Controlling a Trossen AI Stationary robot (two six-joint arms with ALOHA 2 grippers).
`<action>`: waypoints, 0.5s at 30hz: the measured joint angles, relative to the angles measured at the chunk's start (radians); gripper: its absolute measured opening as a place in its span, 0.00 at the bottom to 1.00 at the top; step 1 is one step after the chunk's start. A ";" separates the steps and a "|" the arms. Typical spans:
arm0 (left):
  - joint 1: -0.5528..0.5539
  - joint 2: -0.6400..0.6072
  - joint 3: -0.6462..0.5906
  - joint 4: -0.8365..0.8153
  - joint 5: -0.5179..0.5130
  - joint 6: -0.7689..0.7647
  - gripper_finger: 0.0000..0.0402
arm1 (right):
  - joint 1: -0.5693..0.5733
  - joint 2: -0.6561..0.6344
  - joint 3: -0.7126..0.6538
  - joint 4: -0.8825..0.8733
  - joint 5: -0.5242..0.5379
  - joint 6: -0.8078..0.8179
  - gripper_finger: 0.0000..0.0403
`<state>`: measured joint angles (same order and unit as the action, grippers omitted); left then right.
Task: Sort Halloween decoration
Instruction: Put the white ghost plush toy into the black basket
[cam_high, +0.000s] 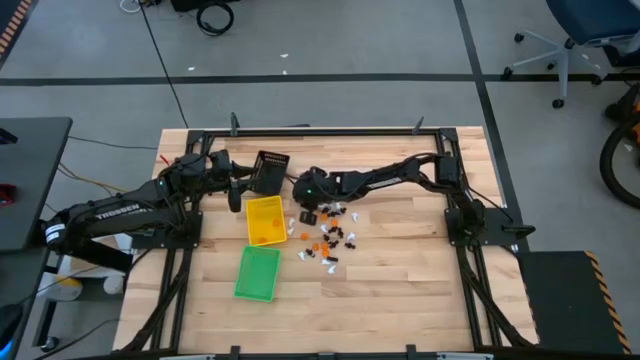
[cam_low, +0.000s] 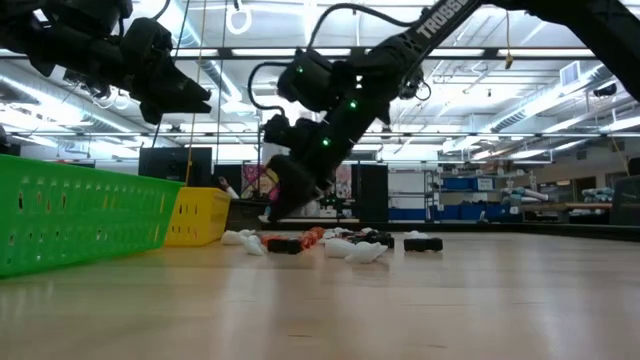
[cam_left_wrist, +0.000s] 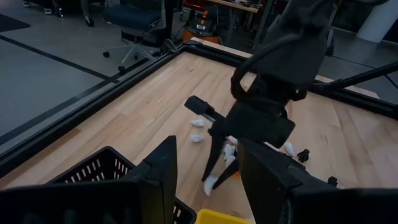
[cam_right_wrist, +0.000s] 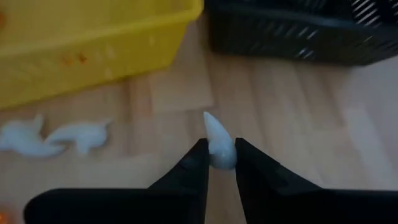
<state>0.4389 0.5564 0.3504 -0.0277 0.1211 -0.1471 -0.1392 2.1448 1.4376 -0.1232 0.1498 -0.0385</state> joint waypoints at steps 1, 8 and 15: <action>0.000 0.000 0.000 0.000 0.000 0.000 0.35 | 0.000 0.000 0.010 -0.005 0.012 -0.003 0.18; 0.000 0.000 0.000 0.002 0.000 0.000 0.35 | 0.001 -0.003 0.098 -0.019 0.090 -0.007 0.18; 0.000 0.000 0.000 0.010 0.000 -0.009 0.35 | -0.003 0.021 0.107 0.217 0.011 -0.007 0.18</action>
<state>0.4389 0.5564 0.3508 -0.0181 0.1211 -0.1562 -0.1425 2.1660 1.5442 0.0935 0.1609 -0.0450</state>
